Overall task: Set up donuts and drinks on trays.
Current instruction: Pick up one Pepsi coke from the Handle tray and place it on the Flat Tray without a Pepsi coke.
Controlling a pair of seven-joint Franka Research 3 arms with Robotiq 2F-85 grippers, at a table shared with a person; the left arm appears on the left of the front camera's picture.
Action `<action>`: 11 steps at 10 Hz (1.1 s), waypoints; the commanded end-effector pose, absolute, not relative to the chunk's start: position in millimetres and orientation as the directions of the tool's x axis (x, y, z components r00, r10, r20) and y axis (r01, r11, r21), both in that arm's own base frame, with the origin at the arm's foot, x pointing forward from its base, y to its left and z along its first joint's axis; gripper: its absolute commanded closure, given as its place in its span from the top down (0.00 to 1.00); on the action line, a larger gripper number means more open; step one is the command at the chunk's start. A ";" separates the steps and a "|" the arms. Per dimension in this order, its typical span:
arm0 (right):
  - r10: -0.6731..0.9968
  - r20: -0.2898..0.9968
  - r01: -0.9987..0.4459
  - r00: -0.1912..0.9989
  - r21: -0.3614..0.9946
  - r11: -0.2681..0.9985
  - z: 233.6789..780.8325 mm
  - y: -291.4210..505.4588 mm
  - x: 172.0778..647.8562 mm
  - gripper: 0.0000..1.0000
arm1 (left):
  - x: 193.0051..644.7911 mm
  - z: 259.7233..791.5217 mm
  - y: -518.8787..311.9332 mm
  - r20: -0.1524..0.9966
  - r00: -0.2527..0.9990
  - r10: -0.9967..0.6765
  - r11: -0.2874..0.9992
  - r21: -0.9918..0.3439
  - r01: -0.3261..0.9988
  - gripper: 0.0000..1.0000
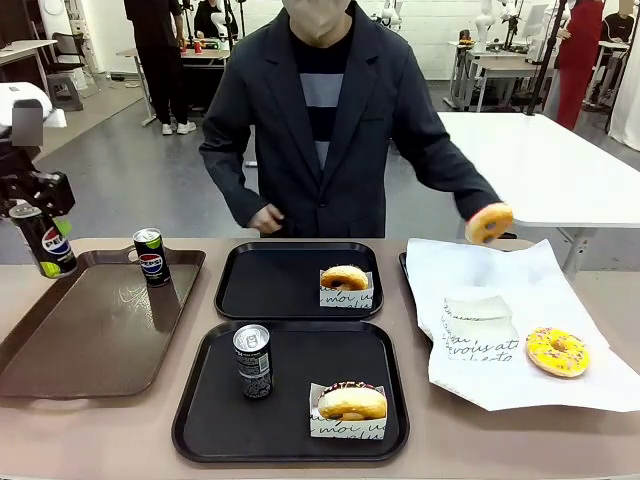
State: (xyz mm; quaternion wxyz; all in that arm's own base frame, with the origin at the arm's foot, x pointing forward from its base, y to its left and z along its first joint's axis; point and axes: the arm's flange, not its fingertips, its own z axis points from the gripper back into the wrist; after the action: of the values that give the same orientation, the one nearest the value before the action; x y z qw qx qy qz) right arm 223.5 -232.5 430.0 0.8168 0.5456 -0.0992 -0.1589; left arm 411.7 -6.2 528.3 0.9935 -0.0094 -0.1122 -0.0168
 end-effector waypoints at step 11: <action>-0.374 0.009 0.125 0.927 0.935 0.333 429.7 -231.0 225.2 1.00 | 464.1 530.5 -135.4 0.276 0.943 -0.183 0.974 -0.081 0.213 0.59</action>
State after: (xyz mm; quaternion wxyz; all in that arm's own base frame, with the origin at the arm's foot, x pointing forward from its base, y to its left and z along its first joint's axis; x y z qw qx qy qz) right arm 223.5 -232.4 430.0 0.8168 0.5457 -0.0991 -0.1588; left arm 453.8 -123.3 529.7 0.9845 -0.0444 -0.1370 -0.0996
